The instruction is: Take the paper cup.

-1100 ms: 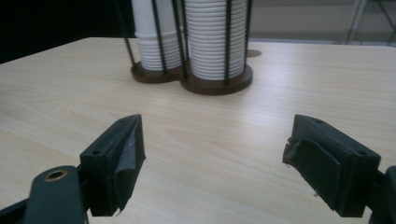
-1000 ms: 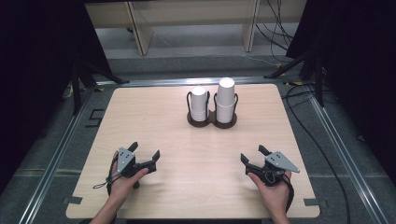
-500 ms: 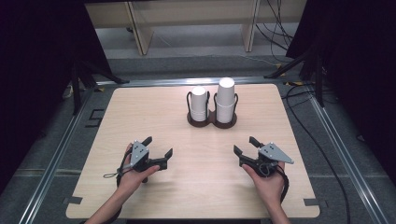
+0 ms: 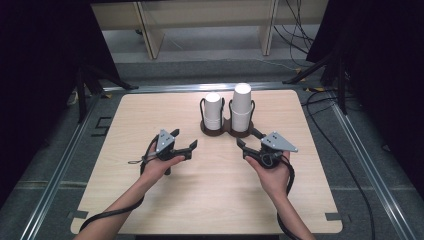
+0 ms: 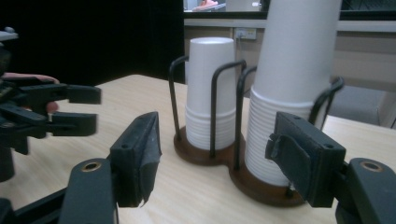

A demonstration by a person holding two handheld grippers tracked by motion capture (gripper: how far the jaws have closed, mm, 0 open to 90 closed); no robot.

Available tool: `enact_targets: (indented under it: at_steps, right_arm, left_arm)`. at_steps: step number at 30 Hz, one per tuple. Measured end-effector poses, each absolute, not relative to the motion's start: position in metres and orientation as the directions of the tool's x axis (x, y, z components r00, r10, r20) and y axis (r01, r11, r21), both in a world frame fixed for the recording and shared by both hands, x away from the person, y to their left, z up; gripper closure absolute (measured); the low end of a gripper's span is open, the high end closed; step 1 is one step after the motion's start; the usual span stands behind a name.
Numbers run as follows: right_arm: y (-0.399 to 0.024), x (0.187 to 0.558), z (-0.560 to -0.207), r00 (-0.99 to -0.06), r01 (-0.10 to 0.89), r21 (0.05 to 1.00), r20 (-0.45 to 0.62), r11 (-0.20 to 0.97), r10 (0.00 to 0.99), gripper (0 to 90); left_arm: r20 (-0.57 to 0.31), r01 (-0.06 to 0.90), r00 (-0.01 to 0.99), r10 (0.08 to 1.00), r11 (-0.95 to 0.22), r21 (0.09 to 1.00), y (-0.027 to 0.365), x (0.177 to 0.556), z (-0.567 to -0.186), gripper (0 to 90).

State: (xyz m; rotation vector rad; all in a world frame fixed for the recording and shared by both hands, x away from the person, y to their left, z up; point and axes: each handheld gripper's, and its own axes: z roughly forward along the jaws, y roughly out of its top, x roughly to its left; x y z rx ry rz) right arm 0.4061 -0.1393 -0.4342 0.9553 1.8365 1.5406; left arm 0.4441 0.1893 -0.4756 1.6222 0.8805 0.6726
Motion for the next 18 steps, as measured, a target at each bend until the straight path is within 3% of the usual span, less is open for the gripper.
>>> enact_targets:
  at_steps: [18]
  right_arm:
    - [-0.094, 0.449, -0.408, -0.616, 0.132, 0.986, -0.003, 0.106, 0.788, 33.4]
  left_arm:
    - [0.002, 0.23, 0.611, 0.792, -0.179, 0.957, 0.15, 0.499, -0.483, 16.5]
